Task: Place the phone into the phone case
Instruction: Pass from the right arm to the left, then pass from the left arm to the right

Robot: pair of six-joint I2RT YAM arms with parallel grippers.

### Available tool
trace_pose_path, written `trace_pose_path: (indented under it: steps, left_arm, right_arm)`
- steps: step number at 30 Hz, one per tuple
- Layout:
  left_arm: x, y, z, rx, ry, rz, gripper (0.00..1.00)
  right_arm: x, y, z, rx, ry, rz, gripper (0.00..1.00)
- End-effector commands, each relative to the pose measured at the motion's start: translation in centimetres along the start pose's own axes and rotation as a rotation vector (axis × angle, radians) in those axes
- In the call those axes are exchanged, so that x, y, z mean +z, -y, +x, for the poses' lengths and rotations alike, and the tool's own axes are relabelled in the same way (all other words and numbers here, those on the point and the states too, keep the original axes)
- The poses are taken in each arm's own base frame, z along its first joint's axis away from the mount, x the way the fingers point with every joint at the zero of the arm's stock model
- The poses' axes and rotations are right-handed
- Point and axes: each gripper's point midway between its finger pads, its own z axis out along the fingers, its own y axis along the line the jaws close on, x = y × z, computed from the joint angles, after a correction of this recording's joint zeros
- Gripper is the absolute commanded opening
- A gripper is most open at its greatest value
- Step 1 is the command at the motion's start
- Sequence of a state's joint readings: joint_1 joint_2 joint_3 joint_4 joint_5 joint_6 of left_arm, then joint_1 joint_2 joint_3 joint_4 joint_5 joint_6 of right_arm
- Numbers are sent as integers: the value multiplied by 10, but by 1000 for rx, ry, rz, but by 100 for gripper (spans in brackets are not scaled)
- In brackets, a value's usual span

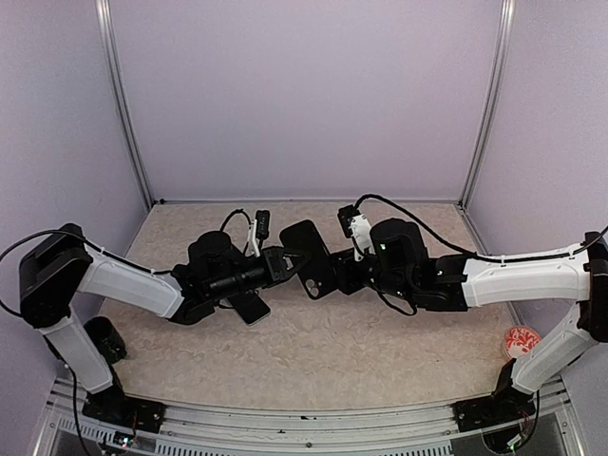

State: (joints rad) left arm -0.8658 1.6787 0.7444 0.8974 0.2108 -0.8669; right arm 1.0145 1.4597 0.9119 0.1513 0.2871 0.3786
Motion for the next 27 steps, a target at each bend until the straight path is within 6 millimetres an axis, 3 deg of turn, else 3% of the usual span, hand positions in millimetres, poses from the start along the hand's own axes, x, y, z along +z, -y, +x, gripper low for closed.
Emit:
trace_pose_path:
  steps: [1, 4, 12, 17, 27]
  left_arm:
    - [4, 10, -1, 7, -2, 43, 14]
    - [4, 10, 2, 11, -19, 46, 14]
    - [-3, 17, 13, 79, -108, 53, 15]
    - [-6, 28, 22, 136, -203, 88, 15]
    - [-13, 45, 57, 225, -436, 218, 15]
  right_arm:
    - [-1, -3, 2, -5, 11, 0, 3]
    - [-4, -2, 0, -15, 7, 3, 13]
    - [-24, -2, -12, -132, -5, -12, 55]
    - [-42, -10, -29, -208, -1, -90, 70]
    - [-58, -28, -32, -263, -163, -344, 73]
